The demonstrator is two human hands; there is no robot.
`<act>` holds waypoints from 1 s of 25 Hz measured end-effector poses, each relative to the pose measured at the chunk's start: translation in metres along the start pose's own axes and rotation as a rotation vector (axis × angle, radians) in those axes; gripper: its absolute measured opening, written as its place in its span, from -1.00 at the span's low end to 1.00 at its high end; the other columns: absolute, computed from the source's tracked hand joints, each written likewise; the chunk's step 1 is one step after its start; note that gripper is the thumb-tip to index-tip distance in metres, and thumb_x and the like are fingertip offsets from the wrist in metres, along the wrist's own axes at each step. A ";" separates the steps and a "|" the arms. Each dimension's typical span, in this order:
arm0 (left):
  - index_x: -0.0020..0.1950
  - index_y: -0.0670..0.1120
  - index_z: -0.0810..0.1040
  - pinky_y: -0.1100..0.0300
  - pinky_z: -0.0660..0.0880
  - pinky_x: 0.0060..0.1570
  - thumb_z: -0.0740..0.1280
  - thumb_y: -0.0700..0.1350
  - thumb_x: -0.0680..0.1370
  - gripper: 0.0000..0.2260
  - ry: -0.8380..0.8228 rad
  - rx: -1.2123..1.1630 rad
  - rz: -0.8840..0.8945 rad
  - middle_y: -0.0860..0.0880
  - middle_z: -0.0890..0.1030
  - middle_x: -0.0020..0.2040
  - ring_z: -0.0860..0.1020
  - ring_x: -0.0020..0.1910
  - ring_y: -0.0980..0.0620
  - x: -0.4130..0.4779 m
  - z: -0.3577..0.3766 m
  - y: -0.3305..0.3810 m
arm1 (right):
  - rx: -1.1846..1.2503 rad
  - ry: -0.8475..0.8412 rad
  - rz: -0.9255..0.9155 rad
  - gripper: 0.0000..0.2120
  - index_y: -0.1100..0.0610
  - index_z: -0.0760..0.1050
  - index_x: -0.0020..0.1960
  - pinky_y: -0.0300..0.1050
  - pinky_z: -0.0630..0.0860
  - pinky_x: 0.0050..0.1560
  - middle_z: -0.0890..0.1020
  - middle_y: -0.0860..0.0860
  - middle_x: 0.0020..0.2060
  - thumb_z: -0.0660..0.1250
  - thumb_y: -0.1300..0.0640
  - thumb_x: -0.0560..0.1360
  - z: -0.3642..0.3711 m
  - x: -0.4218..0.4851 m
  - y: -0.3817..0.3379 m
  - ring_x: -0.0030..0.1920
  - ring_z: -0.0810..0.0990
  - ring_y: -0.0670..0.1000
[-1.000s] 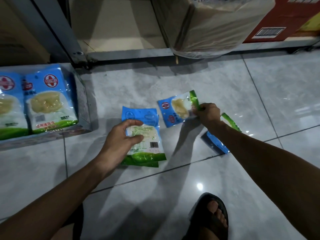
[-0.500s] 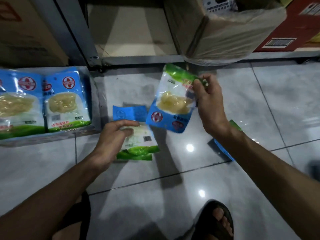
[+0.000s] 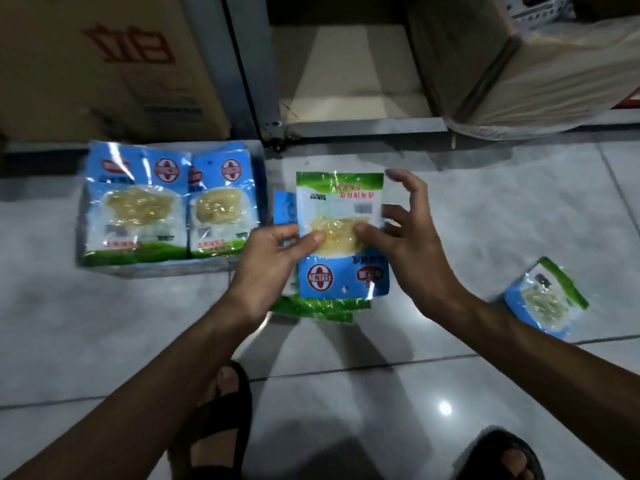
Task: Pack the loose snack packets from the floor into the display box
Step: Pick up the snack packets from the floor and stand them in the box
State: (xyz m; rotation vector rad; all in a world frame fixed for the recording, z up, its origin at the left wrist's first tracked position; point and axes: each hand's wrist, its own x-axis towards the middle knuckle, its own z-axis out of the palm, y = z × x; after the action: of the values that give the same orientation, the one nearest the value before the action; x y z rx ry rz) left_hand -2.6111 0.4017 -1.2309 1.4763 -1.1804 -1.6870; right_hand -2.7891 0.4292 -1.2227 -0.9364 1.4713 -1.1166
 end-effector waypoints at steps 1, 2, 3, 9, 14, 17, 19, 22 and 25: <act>0.05 -0.19 0.67 0.25 0.62 -0.19 0.39 -0.21 0.52 -0.85 0.032 -0.003 0.009 -0.06 0.73 -0.06 0.71 -0.14 0.03 0.001 -0.010 0.005 | -0.009 -0.066 -0.003 -0.55 0.01 0.39 0.26 -0.12 0.63 -0.15 0.63 0.01 0.05 0.42 0.31 0.45 0.009 0.002 -0.006 -0.06 0.69 -0.02; 0.03 -0.15 0.67 0.24 0.63 -0.19 0.39 -0.20 0.52 -0.87 0.059 -0.009 0.018 -0.04 0.73 -0.07 0.71 -0.14 0.03 0.002 -0.020 0.010 | -0.030 -0.114 -0.003 -0.59 0.08 0.46 0.20 -0.10 0.64 -0.14 0.64 -0.01 0.05 0.44 0.33 0.43 0.019 0.006 -0.011 -0.07 0.69 -0.01; 0.02 -0.13 0.67 0.23 0.63 -0.20 0.40 -0.19 0.52 -0.89 0.090 -0.011 0.031 -0.02 0.73 -0.09 0.71 -0.15 0.04 0.003 -0.030 0.015 | -0.034 -0.143 0.006 -0.61 0.11 0.51 0.17 -0.09 0.65 -0.13 0.64 -0.03 0.03 0.46 0.35 0.40 0.031 0.012 -0.017 -0.09 0.69 -0.02; -0.09 -0.08 0.66 0.32 0.55 -0.18 0.51 -0.24 0.40 -0.86 0.398 0.027 0.183 0.07 0.67 -0.17 0.63 -0.24 0.20 0.013 -0.108 0.032 | -0.013 -0.167 -0.062 -0.50 0.06 0.48 0.29 -0.21 0.62 -0.07 0.58 -0.06 0.20 0.44 0.37 0.41 0.103 0.067 -0.048 0.02 0.65 -0.12; -0.12 0.03 0.61 0.02 0.64 -0.04 0.57 -0.32 0.28 -0.67 0.760 -0.090 0.231 -0.04 0.66 -0.03 0.67 -0.07 -0.01 0.012 -0.187 0.037 | -0.061 -0.183 -0.096 -0.49 0.04 0.43 0.34 -0.11 0.62 0.08 0.50 -0.07 0.29 0.39 0.36 0.45 0.143 0.087 -0.021 0.17 0.59 -0.06; -0.09 0.01 0.58 0.07 0.64 -0.05 0.56 -0.36 0.26 -0.62 0.800 -0.106 0.272 -0.03 0.65 -0.01 0.67 -0.11 0.09 0.008 -0.194 0.034 | -0.335 -0.188 -0.139 -0.41 0.03 0.39 0.39 -0.18 0.59 0.11 0.46 -0.02 0.30 0.41 0.36 0.43 0.160 0.079 0.014 0.18 0.52 -0.08; -0.05 -0.02 0.57 0.09 0.65 -0.07 0.55 -0.37 0.26 -0.61 0.784 -0.125 0.266 -0.07 0.66 0.04 0.67 -0.08 0.07 0.008 -0.192 0.027 | -0.507 -0.168 -0.171 -0.35 0.01 0.31 0.43 -0.37 0.56 0.01 0.36 -0.02 0.25 0.40 0.39 0.43 0.169 0.074 0.026 0.17 0.43 -0.12; 0.01 -0.05 0.56 0.10 0.65 -0.11 0.55 -0.38 0.27 -0.59 0.747 -0.166 0.257 -0.12 0.65 0.11 0.67 -0.04 0.02 0.008 -0.190 0.022 | -0.619 -0.132 -0.189 -0.23 0.03 0.21 0.44 -0.20 0.55 0.17 0.20 -0.02 0.23 0.46 0.39 0.36 0.175 0.065 0.035 0.28 0.34 -0.04; 0.06 -0.07 0.54 0.20 0.63 -0.13 0.53 -0.40 0.28 -0.55 0.728 -0.167 0.263 -0.09 0.63 0.11 0.65 -0.07 0.11 0.008 -0.187 0.023 | -0.903 -0.092 -0.255 -0.25 0.12 0.24 0.42 -0.10 0.27 0.43 0.12 0.14 0.41 0.53 0.24 0.33 0.170 0.060 0.038 0.42 0.14 0.10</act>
State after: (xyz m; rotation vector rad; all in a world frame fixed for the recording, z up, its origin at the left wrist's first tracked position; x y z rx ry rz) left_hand -2.4339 0.3418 -1.2112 1.5481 -0.7624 -0.9121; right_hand -2.6330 0.3532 -1.2834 -1.8031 1.8345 -0.5240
